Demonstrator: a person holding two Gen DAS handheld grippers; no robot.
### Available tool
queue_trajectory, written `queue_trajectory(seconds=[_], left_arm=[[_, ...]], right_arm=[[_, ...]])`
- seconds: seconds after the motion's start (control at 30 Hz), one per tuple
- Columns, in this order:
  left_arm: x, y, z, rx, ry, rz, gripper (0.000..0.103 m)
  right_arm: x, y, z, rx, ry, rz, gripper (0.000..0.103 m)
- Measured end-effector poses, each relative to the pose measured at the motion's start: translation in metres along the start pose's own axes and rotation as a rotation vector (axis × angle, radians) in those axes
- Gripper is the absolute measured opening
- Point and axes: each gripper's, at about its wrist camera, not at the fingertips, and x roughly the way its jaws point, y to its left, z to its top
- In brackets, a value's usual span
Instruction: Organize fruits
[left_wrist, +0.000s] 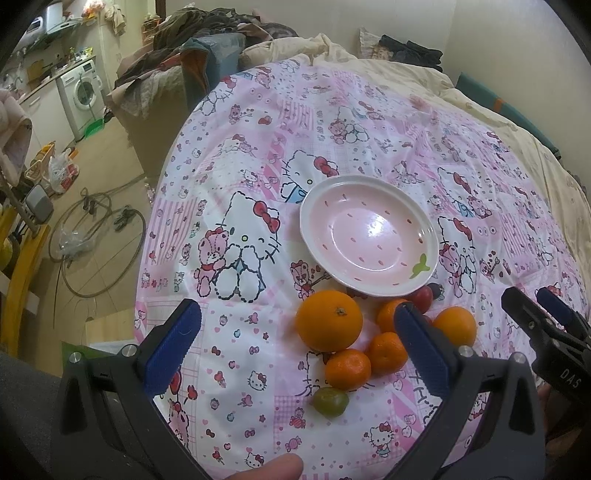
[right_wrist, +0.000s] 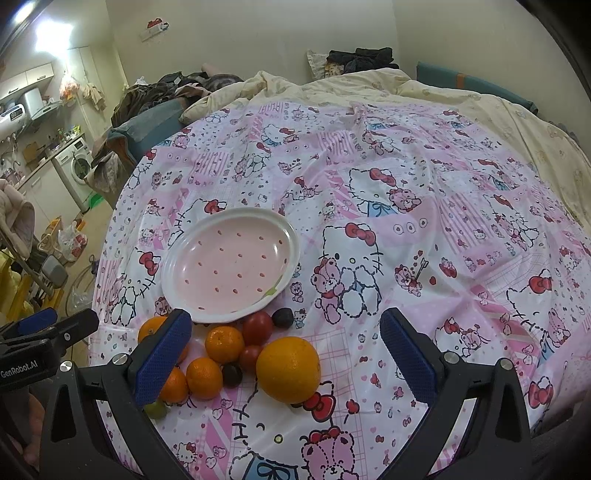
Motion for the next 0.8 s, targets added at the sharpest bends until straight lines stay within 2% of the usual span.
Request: queue_trajectory(seconds=[0.8], left_arm=[[0.0005, 0.0061, -0.0011, -0.008, -0.001, 0.009, 0.103]], right_arm=[[0.0002, -0.0009, 0.0004, 0.003, 0.000, 0.001, 0.103]])
